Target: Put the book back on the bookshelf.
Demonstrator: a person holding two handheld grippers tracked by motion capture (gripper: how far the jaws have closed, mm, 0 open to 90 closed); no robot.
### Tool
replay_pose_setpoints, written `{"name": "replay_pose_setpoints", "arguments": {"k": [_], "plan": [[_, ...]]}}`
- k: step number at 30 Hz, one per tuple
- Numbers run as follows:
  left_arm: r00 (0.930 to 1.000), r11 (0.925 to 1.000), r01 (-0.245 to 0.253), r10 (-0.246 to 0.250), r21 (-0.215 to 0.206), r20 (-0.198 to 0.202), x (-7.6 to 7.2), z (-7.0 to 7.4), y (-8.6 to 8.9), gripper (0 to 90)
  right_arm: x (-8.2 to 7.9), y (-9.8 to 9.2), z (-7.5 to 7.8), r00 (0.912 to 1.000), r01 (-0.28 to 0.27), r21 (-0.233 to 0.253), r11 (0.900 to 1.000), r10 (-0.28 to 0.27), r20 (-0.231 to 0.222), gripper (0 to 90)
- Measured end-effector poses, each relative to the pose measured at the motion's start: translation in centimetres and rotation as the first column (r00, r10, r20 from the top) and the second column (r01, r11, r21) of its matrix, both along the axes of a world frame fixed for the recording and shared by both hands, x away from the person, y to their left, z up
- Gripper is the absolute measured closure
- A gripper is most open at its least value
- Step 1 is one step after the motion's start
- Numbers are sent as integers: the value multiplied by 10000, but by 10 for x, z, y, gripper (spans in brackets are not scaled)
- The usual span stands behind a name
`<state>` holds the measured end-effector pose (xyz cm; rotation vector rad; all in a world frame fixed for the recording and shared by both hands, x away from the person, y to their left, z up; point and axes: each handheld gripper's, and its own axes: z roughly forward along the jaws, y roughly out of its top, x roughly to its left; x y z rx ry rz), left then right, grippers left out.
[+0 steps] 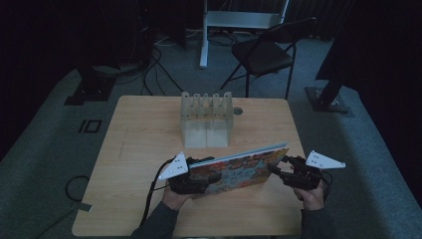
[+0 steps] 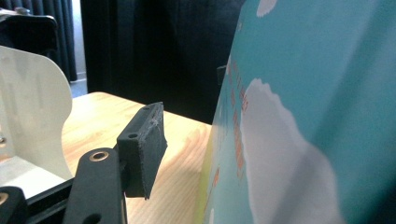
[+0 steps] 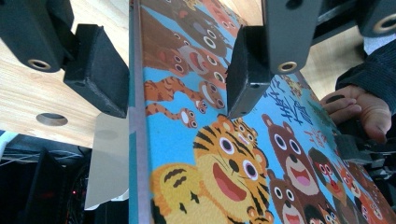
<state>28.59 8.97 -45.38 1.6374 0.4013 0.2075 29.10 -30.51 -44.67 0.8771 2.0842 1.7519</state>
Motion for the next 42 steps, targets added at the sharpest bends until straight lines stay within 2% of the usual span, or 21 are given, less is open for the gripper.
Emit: {"name": "replay_pose_setpoints", "arguments": {"k": [2,5,10,13,17,21,26,31,35,40,42], "plan": [[9994,9992,-327,325,225,97,-2,0,-1,420,0,0,0,10000,-16,14,10000,16,-5,403],[9993,9989,-335,329,323,191,-3,0,-2,463,0,1,-1,10000,11,27,10000,-11,-16,406],[9994,9990,-119,105,422,322,-3,-1,-2,550,1,1,-2,10000,45,-3,10000,-45,2,407],[9989,9982,-161,134,579,460,-5,-1,-2,640,2,1,-3,9999,133,-100,9999,-134,-60,407],[9990,9984,81,-105,564,424,-4,-2,-2,711,2,-2,-7,9995,263,-106,9996,-265,-143,406],[9992,9984,209,-227,524,342,-5,-3,-2,730,2,-6,-11,9987,468,-230,9986,-472,-209,406],[9990,9982,303,-319,515,303,-5,-3,-2,744,2,-15,-18,9961,804,-96,9967,-807,-351,409],[9991,9982,257,-274,534,317,-6,-3,-3,767,2,-21,-26,9914,1154,-381,9926,-1175,-571,411],[9990,9984,85,-109,562,429,-7,-3,-3,789,2,-22,-33,9883,1286,-567,9901,-1327,-747,411],[9977,9978,123,-166,655,657,-10,-3,-5,792,5,-20,-39,9867,1354,-809,9875,-1418,-795,411],[9946,9968,37,-120,803,1030,-13,-4,-6,795,5,-18,-40,9855,1415,-894,9859,-1489,-820,412]]}}
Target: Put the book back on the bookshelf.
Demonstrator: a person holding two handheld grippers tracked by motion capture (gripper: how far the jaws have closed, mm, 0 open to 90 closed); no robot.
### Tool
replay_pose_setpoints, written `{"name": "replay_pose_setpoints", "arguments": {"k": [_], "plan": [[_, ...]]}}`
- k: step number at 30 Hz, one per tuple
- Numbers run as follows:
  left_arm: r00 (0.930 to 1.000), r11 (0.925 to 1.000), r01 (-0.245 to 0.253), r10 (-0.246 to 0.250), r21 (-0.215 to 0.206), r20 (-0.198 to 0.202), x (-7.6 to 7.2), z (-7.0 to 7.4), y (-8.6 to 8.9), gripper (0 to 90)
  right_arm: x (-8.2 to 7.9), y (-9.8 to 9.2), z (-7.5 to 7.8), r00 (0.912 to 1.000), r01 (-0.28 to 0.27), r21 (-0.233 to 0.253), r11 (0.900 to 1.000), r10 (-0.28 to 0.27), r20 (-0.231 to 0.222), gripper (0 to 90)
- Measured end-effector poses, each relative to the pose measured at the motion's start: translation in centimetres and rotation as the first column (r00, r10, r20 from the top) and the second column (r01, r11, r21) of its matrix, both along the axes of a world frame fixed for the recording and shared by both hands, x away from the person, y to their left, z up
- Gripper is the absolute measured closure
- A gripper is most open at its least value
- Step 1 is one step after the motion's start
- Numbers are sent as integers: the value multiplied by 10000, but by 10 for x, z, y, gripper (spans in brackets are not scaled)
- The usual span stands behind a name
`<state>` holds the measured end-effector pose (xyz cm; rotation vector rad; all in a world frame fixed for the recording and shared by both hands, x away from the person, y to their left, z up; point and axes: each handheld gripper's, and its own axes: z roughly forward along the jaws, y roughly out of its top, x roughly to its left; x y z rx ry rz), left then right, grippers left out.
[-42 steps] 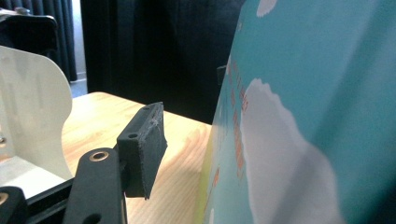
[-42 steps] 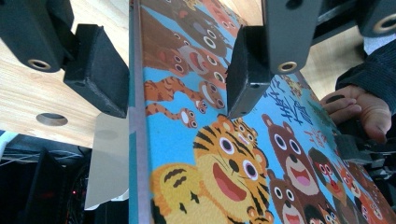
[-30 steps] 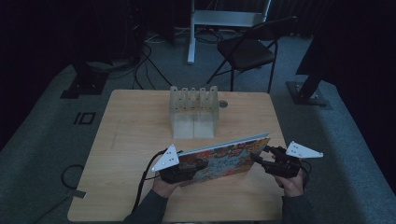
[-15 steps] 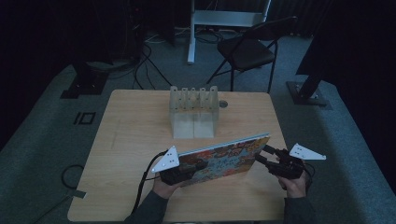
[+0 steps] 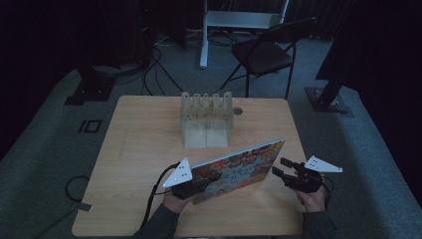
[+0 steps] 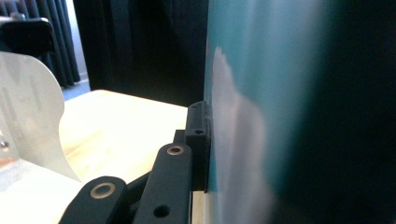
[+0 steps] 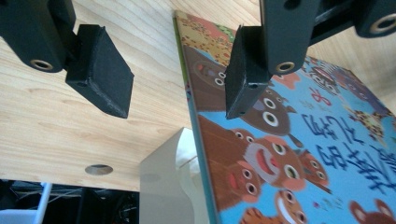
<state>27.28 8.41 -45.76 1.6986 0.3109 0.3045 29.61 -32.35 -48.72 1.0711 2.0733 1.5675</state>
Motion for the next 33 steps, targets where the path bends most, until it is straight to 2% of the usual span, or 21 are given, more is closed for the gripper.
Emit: {"name": "replay_pose_setpoints", "arguments": {"k": [3,5,9,17,26,31,33], "plan": [[9998,10000,57,-56,-76,198,-2,-2,-1,795,0,2,-3,10000,38,-120,9999,-38,-28,414],[9998,9998,67,-64,-194,196,-2,-3,0,795,0,2,-5,10000,42,-166,9999,-43,-87,416],[9999,9991,156,-155,-385,28,-1,-6,-1,790,0,2,-8,9998,94,-170,9998,-97,-153,418],[9990,9987,384,-392,-333,-231,2,-12,-2,779,0,-2,-13,9994,219,-158,9996,-224,-269,423],[9996,9993,148,-156,-334,-246,4,-11,-1,804,0,-3,-20,9976,552,-173,9983,-559,-409,427],[9992,9992,21,-37,-395,-407,5,-11,0,807,-1,-3,-23,9954,840,-370,9958,-855,-426,426],[9988,9991,-78,58,-415,-492,5,-10,-1,808,0,-2,-25,9930,1088,-608,9922,-1113,-397,403]]}}
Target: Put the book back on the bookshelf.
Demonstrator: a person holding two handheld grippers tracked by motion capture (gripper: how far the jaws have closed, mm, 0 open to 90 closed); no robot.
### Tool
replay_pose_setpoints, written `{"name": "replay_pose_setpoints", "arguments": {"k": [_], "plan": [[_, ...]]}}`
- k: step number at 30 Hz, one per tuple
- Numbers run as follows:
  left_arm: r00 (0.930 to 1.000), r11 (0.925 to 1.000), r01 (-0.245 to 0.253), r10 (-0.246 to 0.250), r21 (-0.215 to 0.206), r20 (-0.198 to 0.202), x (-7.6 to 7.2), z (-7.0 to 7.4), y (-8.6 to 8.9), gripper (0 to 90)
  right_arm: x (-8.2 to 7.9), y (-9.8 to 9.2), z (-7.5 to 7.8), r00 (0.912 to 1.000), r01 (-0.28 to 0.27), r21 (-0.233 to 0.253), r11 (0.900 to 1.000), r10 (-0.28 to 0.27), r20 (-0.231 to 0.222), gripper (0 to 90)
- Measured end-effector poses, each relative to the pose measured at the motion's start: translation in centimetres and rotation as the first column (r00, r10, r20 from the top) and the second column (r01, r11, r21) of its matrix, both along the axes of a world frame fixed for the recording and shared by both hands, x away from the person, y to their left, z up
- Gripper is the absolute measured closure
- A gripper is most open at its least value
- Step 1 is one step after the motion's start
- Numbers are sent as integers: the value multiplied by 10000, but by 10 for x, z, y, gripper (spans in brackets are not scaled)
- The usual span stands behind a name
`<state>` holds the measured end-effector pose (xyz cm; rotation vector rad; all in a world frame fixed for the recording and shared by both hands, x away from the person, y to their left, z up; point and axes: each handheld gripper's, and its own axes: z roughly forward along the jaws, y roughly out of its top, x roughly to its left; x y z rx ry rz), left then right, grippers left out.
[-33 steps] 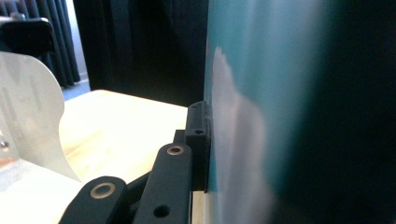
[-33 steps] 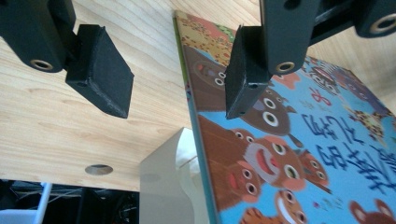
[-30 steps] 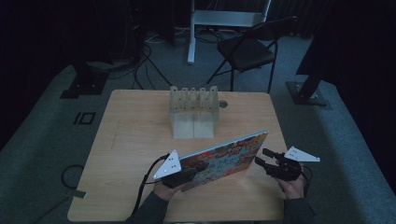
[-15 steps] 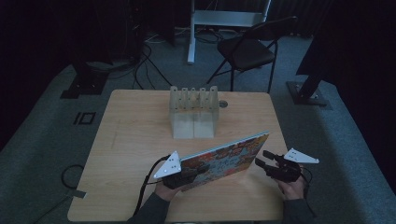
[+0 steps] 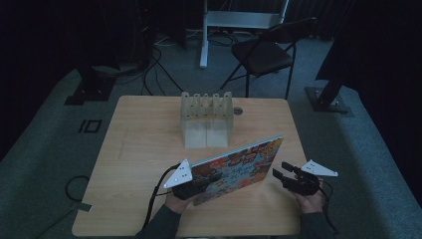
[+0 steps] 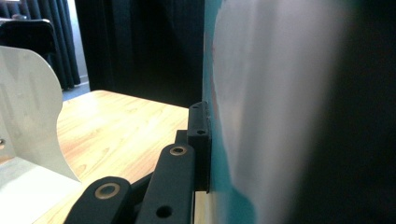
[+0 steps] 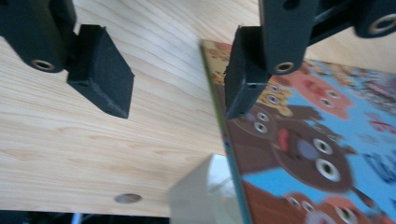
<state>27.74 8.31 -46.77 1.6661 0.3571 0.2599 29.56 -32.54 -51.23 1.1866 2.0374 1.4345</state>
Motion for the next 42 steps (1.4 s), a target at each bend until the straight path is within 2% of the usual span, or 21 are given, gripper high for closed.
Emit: {"name": "replay_pose_setpoints", "arguments": {"k": [1,5,8,11,18,26,38,42], "plan": [[10000,10000,-6,6,-5,-17,0,0,0,808,0,2,-1,9996,265,-317,9991,-265,-9,383],[10000,10000,-56,56,65,22,-1,2,-2,809,0,4,-3,9990,436,-648,9969,-439,-31,370],[9995,9998,-203,203,-8,-227,-1,3,-2,809,0,7,-5,9986,527,-898,9946,-534,-57,362],[9991,9996,-275,273,-78,-311,-1,4,-3,809,1,7,-7,9984,523,-1026,9933,-540,-137,357],[9994,9992,-334,333,227,60,-5,13,-5,811,4,8,-15,9954,766,-1450,9865,-840,-458,330],[9988,9979,-436,426,469,236,-8,19,-7,812,6,9,-19,9944,775,-1600,9841,-879,-590,329],[9972,9964,-696,681,485,315,-10,20,-3,812,7,10,-22,9921,954,-1802,9790,-1083,-636,272],[9970,9959,-703,683,565,371,-12,22,0,812,8,12,-23,9917,913,-2115,9731,-1081,-691,252]]}}
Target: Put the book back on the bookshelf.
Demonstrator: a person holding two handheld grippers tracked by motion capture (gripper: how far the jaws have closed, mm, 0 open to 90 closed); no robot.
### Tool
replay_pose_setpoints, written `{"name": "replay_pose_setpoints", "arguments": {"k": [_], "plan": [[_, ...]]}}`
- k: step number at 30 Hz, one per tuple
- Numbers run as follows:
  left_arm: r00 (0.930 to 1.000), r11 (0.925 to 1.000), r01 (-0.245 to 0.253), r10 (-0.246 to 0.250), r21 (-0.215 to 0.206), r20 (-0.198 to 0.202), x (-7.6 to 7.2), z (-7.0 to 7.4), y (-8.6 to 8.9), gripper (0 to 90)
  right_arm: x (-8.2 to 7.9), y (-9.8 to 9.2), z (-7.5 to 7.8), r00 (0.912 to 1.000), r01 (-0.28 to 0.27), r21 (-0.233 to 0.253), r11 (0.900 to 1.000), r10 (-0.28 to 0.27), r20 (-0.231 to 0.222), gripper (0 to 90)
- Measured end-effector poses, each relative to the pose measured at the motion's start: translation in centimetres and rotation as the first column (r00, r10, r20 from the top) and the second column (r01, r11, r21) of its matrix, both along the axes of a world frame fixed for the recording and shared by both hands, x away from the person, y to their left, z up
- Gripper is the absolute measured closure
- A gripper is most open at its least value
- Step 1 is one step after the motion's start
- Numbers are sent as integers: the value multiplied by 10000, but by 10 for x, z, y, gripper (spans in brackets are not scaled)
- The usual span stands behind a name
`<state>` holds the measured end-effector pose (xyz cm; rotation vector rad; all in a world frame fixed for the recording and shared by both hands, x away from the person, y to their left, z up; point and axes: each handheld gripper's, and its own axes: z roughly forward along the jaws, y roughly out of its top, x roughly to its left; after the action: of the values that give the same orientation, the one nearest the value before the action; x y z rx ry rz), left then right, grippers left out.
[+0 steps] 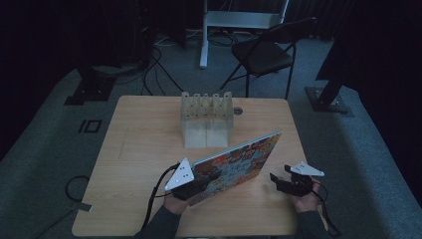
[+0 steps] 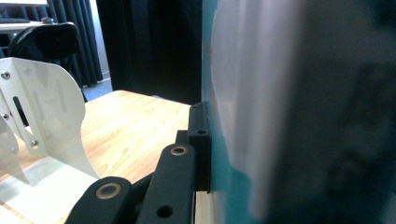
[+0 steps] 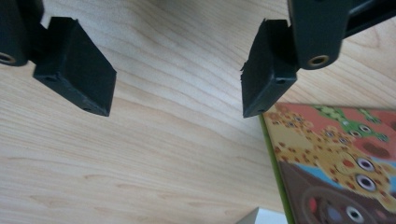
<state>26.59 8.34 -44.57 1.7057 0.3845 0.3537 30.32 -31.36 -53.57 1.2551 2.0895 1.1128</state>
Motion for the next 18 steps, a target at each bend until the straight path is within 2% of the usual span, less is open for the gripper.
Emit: {"name": "replay_pose_setpoints", "arguments": {"k": [2,18], "plan": [[10000,10000,-30,30,37,18,-1,1,2,812,0,2,-1,10000,16,-177,9998,-18,-79,242],[9989,9988,-478,478,39,28,-1,2,14,812,2,3,-7,9992,117,-622,9980,-140,-365,221]]}}
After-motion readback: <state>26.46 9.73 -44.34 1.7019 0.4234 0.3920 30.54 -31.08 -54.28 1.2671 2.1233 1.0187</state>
